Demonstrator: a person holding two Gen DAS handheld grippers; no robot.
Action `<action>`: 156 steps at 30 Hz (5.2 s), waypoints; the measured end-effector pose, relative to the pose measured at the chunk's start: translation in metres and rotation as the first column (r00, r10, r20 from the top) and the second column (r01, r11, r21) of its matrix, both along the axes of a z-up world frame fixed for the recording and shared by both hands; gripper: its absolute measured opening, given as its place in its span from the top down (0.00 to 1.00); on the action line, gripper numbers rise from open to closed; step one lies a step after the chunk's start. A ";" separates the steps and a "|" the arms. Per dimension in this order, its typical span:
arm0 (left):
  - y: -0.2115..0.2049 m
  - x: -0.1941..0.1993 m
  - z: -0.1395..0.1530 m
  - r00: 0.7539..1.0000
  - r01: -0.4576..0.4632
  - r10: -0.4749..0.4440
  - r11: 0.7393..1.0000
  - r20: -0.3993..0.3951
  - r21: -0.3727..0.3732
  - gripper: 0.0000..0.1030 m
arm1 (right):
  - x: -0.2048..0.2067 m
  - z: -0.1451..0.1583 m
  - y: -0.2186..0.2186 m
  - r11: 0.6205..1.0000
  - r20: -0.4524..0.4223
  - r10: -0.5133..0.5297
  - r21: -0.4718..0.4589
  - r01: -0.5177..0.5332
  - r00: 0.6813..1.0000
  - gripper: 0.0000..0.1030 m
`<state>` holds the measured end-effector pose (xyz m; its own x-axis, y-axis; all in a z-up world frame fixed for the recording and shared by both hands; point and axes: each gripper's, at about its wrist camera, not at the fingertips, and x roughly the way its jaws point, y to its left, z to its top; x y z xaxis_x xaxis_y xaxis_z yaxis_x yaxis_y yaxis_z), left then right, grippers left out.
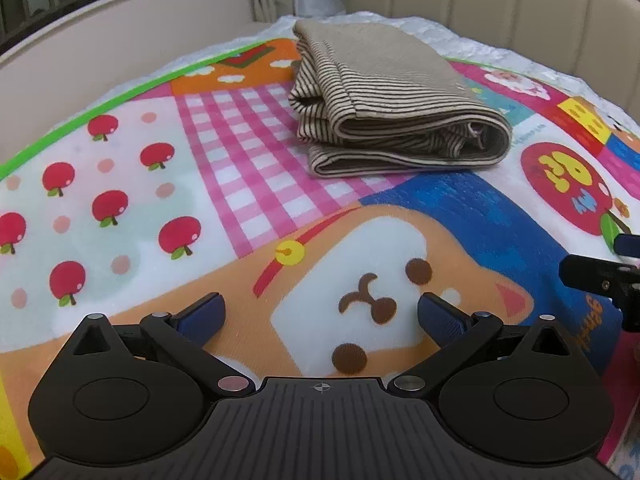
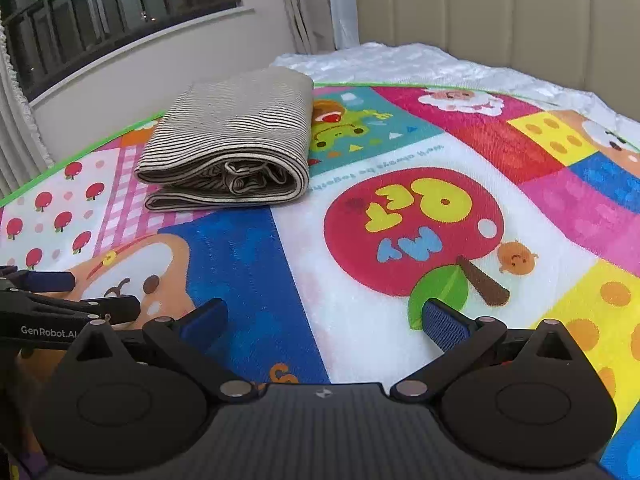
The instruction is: Fold clothes
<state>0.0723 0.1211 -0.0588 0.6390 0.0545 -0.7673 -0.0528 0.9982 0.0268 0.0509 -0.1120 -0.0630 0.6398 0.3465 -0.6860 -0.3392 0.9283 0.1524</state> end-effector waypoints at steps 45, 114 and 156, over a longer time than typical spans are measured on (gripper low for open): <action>0.004 0.003 0.000 0.999 0.034 -0.034 0.999 -0.012 -0.025 0.00 | 0.001 -0.002 0.006 0.998 -0.007 0.045 -0.048 -0.045 0.999 0.00; 0.003 0.004 0.000 0.999 0.051 -0.051 0.998 -0.013 -0.025 0.00 | 0.002 -0.004 0.006 0.997 -0.008 0.055 -0.054 -0.056 0.998 0.00; 0.004 0.004 0.000 0.998 0.053 -0.054 0.998 -0.017 -0.046 0.00 | 0.003 -0.005 0.008 0.997 -0.009 0.056 -0.059 -0.057 0.998 0.00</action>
